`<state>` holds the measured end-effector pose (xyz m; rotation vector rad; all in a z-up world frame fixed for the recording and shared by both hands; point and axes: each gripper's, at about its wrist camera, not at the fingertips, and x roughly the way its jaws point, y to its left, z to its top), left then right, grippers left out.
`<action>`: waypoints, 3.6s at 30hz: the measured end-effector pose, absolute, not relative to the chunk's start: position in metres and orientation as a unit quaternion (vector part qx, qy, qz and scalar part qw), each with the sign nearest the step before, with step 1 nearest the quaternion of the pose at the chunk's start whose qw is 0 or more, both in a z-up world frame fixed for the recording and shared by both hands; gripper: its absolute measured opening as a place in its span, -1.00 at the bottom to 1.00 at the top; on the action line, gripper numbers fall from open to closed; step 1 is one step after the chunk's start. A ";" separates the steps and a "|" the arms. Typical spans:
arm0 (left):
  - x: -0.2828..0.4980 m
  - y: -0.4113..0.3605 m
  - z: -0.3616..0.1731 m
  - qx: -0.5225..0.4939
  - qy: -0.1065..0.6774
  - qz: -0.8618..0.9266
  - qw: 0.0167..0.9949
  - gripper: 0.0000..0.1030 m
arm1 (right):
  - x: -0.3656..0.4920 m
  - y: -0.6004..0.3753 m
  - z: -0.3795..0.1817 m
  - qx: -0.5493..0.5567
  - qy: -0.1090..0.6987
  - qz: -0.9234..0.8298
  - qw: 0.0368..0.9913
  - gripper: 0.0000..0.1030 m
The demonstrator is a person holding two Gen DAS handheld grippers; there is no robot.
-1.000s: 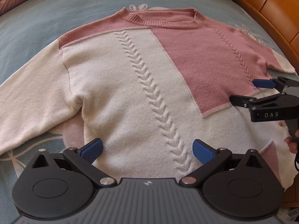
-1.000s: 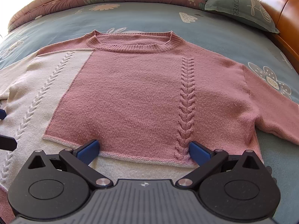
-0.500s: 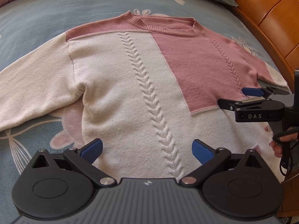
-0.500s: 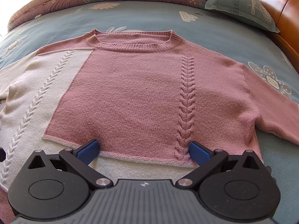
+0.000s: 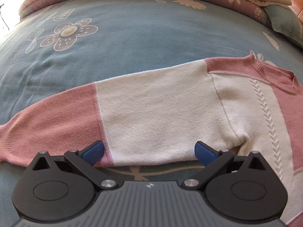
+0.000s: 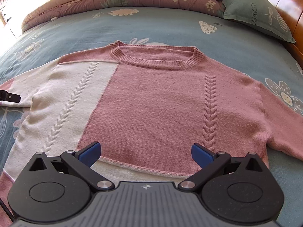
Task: Fold clothes
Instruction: 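Move the left tool toward the cream sleeve with pink cuff, then move the left tool along the sleeve to its pink ribbed cuff, then grasp the pink ribbed cuff with the left tool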
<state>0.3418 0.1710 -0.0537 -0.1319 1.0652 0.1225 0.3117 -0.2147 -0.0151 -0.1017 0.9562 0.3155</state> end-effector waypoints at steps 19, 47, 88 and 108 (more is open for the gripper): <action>0.329 0.194 -0.031 -0.128 0.465 -0.007 0.876 0.97 | 0.319 -0.125 -0.041 -0.097 0.509 0.192 0.833 1.00; 0.278 0.363 -0.028 -0.317 0.373 0.184 0.852 0.97 | 0.329 -0.079 -0.009 -0.103 0.534 0.194 0.816 1.00; 0.244 0.340 -0.084 -0.522 0.234 0.129 0.810 0.98 | 0.337 -0.030 0.016 -0.025 0.529 0.269 0.804 1.00; 0.297 0.353 -0.085 -0.511 0.182 0.153 0.826 0.98 | 0.332 -0.036 0.015 -0.009 0.536 0.257 0.804 1.00</action>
